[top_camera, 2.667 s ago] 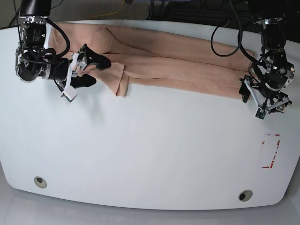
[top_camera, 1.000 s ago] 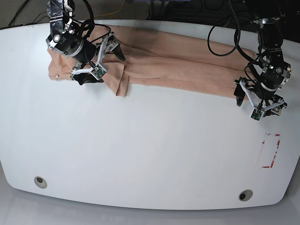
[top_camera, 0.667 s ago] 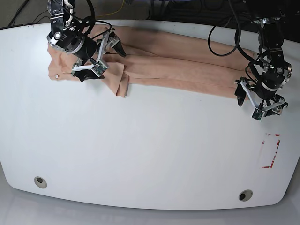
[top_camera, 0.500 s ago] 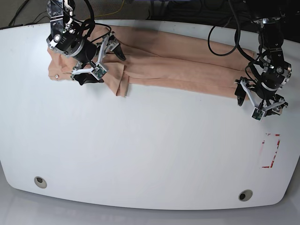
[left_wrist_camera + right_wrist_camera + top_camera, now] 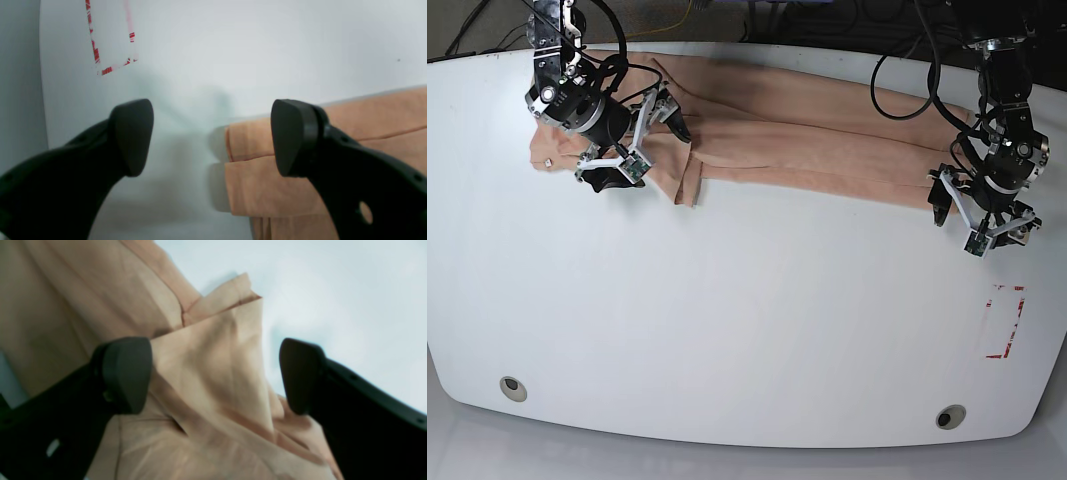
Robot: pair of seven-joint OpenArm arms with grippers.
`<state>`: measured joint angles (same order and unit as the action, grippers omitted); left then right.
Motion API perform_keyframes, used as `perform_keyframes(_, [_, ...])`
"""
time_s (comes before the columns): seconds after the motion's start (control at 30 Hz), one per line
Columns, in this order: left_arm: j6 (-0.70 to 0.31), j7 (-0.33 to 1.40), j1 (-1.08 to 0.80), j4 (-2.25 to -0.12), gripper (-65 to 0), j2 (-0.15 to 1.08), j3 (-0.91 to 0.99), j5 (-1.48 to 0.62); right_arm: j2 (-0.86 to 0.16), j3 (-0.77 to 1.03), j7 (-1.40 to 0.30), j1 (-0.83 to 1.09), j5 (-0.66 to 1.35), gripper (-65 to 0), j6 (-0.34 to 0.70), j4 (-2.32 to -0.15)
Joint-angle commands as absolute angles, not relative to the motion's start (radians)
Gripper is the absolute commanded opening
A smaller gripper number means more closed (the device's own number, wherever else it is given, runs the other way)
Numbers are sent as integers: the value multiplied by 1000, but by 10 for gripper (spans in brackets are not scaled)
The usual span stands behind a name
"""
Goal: Layout the t-shirt on the table in an organized manner, then fold the t-shirt properly
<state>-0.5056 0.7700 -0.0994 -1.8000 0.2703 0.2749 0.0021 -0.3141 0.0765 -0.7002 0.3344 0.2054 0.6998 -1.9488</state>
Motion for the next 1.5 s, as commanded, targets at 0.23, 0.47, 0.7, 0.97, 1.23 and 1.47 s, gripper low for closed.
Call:
perform_keyframes(0.23, [-501,754,-85,-1819,-127,283,280,-2,-372,19,-679,358,213,-79,698,-1966])
perform_keyframes(0.47, [-503,754,-85,-1819,-127,283,280,-2,-367,24,-677,355,200,-79,698,-1963])
perform_keyframes(0.7, [-503,754,-85,-1819,-127,283,277,-2,-311,24,-676,334,54,-79,698,-1936])
perform_keyframes(0.97, [-503,754,-85,-1819,-127,283,278,-2,-291,24,-674,306,25,-82,698,-1908])
perform_keyframes(1.23, [-503,754,-87,-1817,-127,283,280,-2,-289,25,-676,292,25,-266,698,-1906])
perform_keyframes(1.47, [-503,754,-97,-1817,-127,283,280,-2,-289,25,-676,291,25,-470,698,-1906])
